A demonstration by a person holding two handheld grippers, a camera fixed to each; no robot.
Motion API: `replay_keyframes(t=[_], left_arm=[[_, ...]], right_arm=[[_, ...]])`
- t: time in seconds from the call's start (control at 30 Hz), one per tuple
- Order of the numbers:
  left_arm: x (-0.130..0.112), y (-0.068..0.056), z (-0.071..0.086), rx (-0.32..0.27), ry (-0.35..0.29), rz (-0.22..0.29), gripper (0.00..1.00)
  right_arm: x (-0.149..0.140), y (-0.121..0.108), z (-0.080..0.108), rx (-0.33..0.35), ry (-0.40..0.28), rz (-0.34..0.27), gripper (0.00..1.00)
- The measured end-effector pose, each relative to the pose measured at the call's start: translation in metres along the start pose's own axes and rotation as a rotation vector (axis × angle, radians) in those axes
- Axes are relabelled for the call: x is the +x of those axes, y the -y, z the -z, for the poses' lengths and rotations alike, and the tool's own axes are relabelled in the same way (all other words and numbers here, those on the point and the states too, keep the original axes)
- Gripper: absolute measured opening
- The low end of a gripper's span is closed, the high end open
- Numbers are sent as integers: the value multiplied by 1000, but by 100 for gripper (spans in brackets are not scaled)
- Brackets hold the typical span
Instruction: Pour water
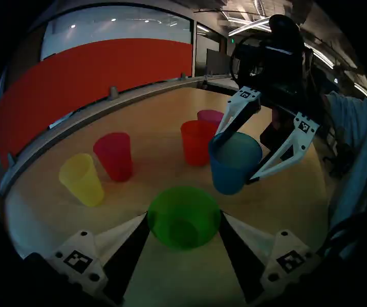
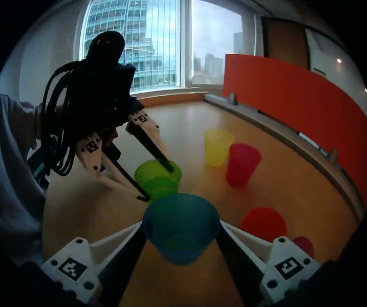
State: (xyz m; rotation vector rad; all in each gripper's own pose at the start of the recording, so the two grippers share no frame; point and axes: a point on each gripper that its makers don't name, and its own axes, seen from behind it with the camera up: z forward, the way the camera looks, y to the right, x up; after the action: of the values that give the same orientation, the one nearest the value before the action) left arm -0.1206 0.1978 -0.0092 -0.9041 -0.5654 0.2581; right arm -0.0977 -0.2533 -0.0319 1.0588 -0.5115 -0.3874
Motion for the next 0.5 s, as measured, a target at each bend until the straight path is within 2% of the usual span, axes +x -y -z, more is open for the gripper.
replay_keyframes(t=[0.17,0.3,0.5], left_arm=[[0,1,0,1,5,4,91],[-3,5,1,17,16,1,100],[-8,7,6,18,30,15,100]], right_arm=[[0,1,-2,3,1,0,92],[1,2,-2,4,0,4,92],[0,4,-5,5,-1,0,92]])
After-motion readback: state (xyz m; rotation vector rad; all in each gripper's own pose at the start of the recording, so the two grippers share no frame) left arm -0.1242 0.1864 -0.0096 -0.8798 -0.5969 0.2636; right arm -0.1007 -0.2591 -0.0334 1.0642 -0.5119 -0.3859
